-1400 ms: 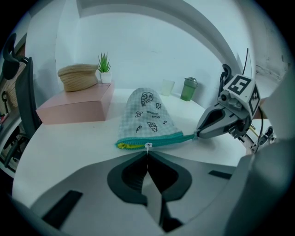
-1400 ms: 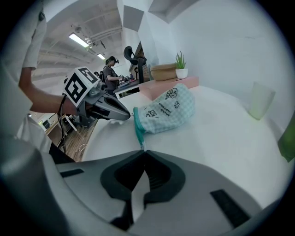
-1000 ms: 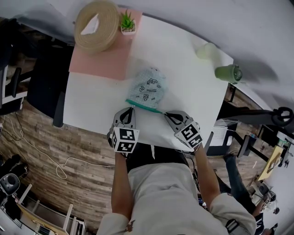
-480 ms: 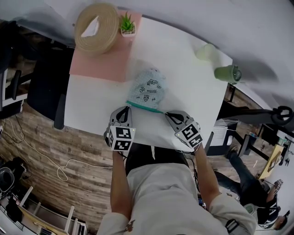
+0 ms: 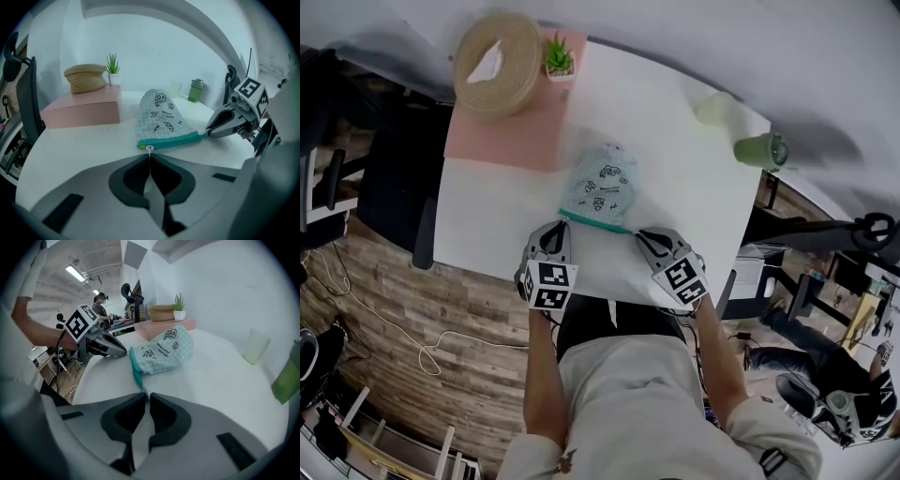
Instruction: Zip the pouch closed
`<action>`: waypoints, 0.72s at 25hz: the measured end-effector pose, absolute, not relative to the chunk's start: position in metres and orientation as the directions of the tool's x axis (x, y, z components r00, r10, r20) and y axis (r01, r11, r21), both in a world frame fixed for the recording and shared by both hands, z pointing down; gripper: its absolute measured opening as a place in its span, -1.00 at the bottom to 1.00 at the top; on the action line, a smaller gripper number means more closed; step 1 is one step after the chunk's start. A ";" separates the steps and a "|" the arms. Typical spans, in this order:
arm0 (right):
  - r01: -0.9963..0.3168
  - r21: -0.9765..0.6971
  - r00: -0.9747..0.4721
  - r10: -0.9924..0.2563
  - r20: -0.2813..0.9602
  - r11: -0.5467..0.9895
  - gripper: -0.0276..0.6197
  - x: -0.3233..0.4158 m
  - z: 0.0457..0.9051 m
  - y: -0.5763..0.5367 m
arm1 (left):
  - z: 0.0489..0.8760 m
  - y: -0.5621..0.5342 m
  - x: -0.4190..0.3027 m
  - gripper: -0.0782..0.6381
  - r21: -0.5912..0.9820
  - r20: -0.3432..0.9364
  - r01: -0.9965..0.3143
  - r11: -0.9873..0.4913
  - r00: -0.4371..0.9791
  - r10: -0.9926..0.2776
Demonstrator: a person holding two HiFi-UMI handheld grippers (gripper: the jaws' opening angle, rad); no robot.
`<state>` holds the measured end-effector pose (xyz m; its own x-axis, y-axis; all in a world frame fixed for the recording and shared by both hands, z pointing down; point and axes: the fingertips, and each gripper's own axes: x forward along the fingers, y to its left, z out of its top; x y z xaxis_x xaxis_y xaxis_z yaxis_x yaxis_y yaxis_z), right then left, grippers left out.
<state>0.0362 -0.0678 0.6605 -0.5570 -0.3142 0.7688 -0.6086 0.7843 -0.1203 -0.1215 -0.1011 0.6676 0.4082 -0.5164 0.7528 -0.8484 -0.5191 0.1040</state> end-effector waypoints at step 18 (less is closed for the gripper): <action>-0.753 0.069 -0.522 -0.657 0.544 0.655 -0.30 0.013 0.552 -0.095 | 0.569 -0.113 -0.128 -0.26 0.042 0.530 -0.862 -0.505 0.447 -0.721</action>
